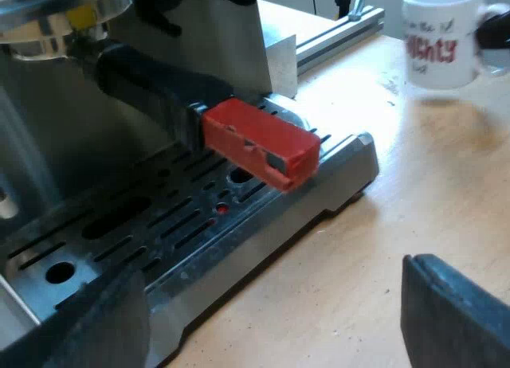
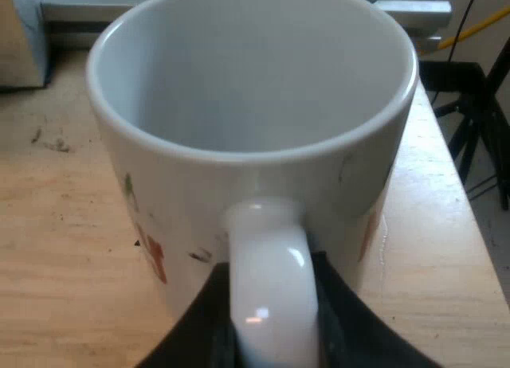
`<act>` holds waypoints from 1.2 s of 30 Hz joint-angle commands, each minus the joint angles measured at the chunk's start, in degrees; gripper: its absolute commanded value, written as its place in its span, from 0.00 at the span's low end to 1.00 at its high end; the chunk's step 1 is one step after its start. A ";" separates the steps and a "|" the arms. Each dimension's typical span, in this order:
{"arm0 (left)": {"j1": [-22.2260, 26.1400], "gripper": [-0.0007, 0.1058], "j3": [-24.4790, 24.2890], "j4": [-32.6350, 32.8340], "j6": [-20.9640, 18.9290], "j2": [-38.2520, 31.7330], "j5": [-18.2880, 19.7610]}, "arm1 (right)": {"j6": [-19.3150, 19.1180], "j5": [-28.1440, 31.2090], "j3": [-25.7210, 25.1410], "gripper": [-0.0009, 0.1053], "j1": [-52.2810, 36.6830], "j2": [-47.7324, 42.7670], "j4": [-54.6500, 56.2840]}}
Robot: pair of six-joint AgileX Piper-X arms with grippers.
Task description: Place mug into machine
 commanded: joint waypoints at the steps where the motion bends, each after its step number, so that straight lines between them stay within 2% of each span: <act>1: -0.21 0.64 0.19 -0.79 0.28 0.05 -1.64 | -1.11 -2.43 -1.33 0.01 0.16 -8.73 7.08; 6: -0.21 0.64 3.59 -1.75 1.07 0.05 -4.31 | -1.11 -9.36 -4.72 0.01 0.16 -22.97 26.18; 11: -0.21 0.64 5.80 -5.27 1.07 0.13 -4.74 | -0.69 -14.99 -8.85 0.01 1.75 -29.33 35.89; 16: -0.21 0.64 8.39 -9.08 1.07 0.13 -4.74 | -0.70 -14.98 -10.66 0.01 7.98 -29.98 37.69; 19: -0.21 0.64 11.03 -14.82 0.94 0.13 -4.74 | -0.70 -14.68 -10.65 0.01 14.85 -29.98 37.28; 22: -0.21 0.64 11.16 -15.43 0.94 0.13 -4.74 | 0.35 -12.39 -10.65 0.01 19.13 -29.98 37.28; 24: -0.21 0.64 11.16 -15.43 0.94 0.13 -4.74 | 5.17 -3.73 -10.65 0.01 27.02 -29.98 36.46; 26: -0.21 0.64 11.16 -15.43 0.94 0.13 -4.74 | 7.38 -0.34 -10.55 0.01 30.50 -29.56 36.18; 29: -0.21 0.64 11.16 -15.43 0.63 0.13 -4.63 | 7.50 2.29 -10.23 0.01 35.37 -28.54 35.35; 33: -0.21 0.64 11.16 -15.43 0.64 0.13 -3.84 | 7.76 6.60 -8.37 0.01 43.37 -24.28 28.89; 36: -0.21 0.64 11.16 -15.43 0.64 0.13 -3.86 | 10.42 11.75 -6.99 0.01 47.84 -20.31 20.98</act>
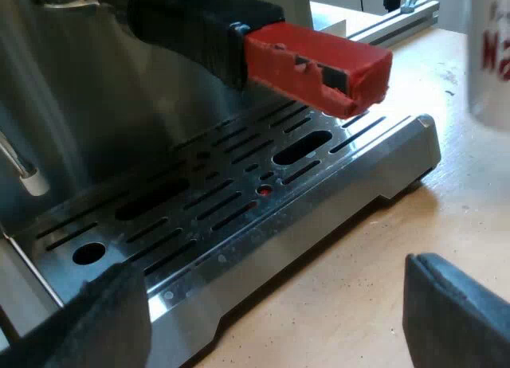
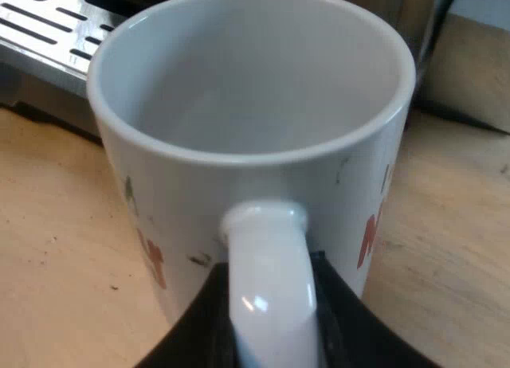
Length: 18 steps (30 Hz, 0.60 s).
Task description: Place mug into machine
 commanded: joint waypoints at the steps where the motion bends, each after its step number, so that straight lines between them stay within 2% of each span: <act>1: -0.21 0.64 -0.07 -1.01 -0.56 0.02 0.27 | 1.65 4.38 0.08 0.01 2.57 2.52 -9.14; 3: -0.21 0.64 -0.07 -1.01 -0.56 0.02 0.27 | 1.98 5.62 0.37 0.01 4.09 4.93 -12.17; 4: -0.21 0.64 -0.07 -1.01 -0.56 0.02 0.27 | 1.97 6.30 0.43 0.01 5.84 9.36 -16.91; 11: -0.21 0.64 -0.07 -3.02 -1.59 0.02 0.27 | 1.97 6.29 0.43 0.01 7.38 22.65 -35.49; 18: -0.21 0.64 -0.07 -3.13 -1.59 0.02 0.27 | 1.97 6.29 0.15 0.01 7.38 33.85 -47.42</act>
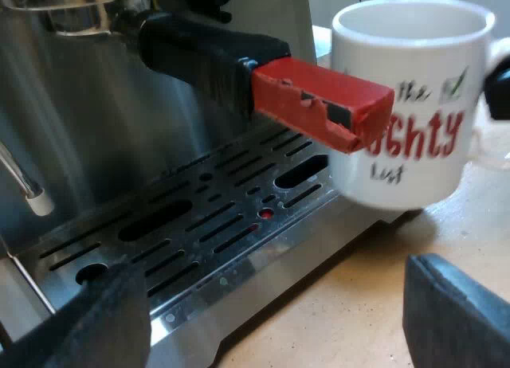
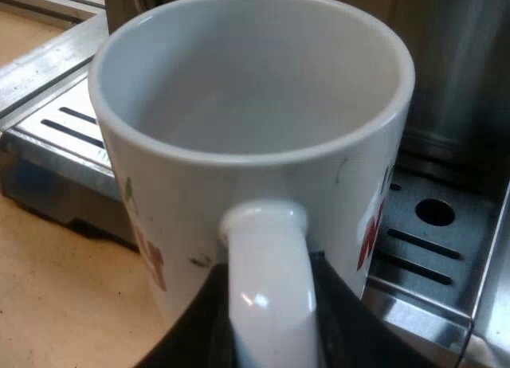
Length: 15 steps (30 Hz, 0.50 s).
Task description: Place mug into machine
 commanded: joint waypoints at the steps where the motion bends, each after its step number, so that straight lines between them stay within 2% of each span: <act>1: -0.21 0.64 -0.07 -0.94 -0.57 0.02 0.27 | 0.16 0.38 -1.41 0.01 0.00 2.34 -6.39; 10: -0.21 0.64 -0.07 -0.94 -0.57 0.02 0.27 | 0.30 0.38 -8.89 0.01 0.00 13.13 -7.43; 15: -0.21 0.64 -0.07 -0.94 -0.57 0.02 0.27 | 1.35 0.38 -11.41 0.01 0.00 17.98 -9.72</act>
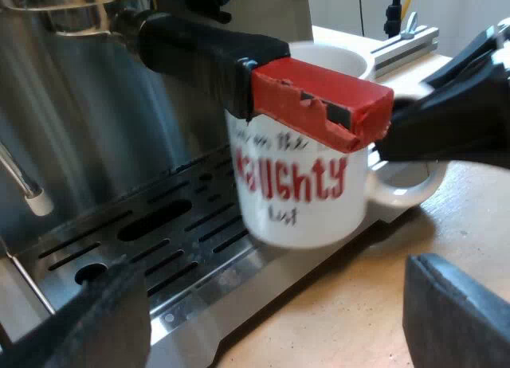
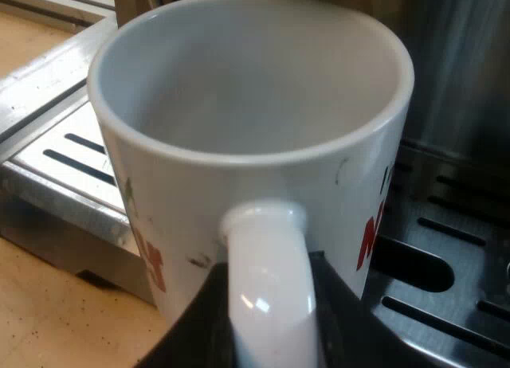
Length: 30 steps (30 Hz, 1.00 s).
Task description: Place mug into machine
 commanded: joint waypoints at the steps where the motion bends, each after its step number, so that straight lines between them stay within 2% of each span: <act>1: -0.21 0.64 -0.07 -0.94 -0.57 0.02 0.27 | 0.45 0.38 -1.71 0.01 0.00 1.48 -5.21; 16: -0.21 0.64 -0.07 -0.94 -0.57 0.02 0.27 | 0.44 1.21 -12.41 0.01 0.00 13.17 -7.29; 21: -0.21 0.64 -0.07 -0.94 -0.57 0.02 0.27 | 0.44 6.03 -12.90 0.01 0.00 13.74 -6.77; 26: -0.21 0.64 -0.07 -0.94 -0.57 0.02 0.27 | 0.44 5.86 -12.90 0.01 0.00 13.60 -5.35; 28: -0.21 0.64 -0.07 -0.94 -0.57 0.02 0.27 | 0.44 5.53 -12.90 0.08 0.00 13.60 -4.24; 30: -0.21 0.64 -0.07 -0.94 -0.57 0.02 0.27 | 0.44 4.49 -12.90 0.22 0.00 13.60 -3.19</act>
